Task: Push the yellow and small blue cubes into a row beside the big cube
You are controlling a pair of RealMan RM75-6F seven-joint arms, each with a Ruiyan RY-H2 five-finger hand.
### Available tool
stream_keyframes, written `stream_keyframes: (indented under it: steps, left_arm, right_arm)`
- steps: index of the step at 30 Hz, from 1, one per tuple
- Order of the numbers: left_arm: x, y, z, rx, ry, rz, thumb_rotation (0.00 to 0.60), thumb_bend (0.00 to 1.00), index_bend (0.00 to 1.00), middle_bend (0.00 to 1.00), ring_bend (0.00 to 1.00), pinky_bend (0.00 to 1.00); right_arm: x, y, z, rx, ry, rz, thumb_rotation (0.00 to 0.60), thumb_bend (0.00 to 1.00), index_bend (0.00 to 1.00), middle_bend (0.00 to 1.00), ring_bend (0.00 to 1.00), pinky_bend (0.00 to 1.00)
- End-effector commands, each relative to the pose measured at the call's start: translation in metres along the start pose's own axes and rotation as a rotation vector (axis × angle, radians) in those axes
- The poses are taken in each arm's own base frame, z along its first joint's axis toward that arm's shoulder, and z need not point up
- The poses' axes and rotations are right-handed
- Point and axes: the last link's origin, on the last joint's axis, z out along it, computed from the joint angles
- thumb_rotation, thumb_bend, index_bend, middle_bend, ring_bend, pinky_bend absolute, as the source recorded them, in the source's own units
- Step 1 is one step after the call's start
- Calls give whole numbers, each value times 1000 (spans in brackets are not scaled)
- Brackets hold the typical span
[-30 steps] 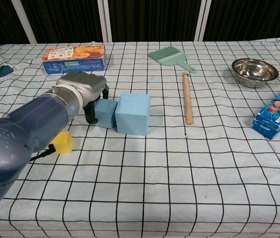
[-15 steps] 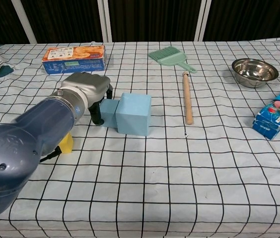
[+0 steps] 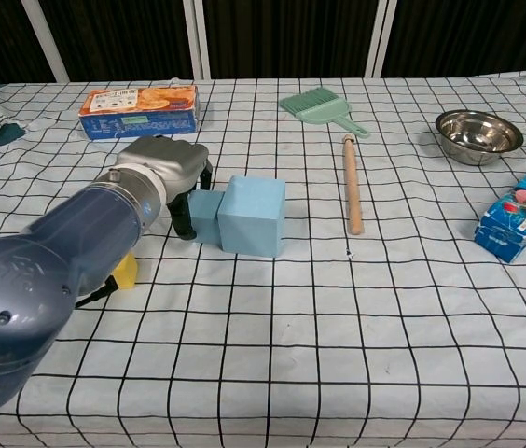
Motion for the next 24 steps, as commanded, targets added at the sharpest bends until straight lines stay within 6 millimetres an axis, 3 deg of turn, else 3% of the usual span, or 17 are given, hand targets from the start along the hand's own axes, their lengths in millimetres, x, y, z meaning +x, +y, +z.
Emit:
stream_keyframes:
  steps: [1,15,24]
  left_arm:
    - [1,-1,0,1,0,2,600,173,383,302,111,10]
    - [3,-4,-2,5,-7,-2,600,143,327,277,99,8]
    - [21,-28,-14,29,24,-11,600,143,289,237,75,0]
  right_arm:
    - [0,0,0,0,-1,0,600,195,106,66,212,120]
    - [-1,-1,0,-5,1,2,600,196,106,66,212,120]
    - [0,0,0,-7,3,1,600,197,106,66,212,120]
